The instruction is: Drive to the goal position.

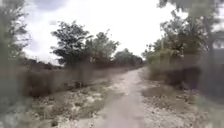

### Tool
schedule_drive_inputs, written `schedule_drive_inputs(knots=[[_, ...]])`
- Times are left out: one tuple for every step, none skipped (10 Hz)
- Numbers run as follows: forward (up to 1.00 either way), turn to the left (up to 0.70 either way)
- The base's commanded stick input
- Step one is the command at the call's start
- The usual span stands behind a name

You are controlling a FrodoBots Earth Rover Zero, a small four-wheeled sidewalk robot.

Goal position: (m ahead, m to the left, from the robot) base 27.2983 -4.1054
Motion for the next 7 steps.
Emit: schedule_drive_inputs(knots=[[0.70, 0.00], [0.70, 0.00], [0.70, 0.00], [0.70, 0.00], [0.70, 0.00], [0.70, 0.00], [0.70, 0.00]])
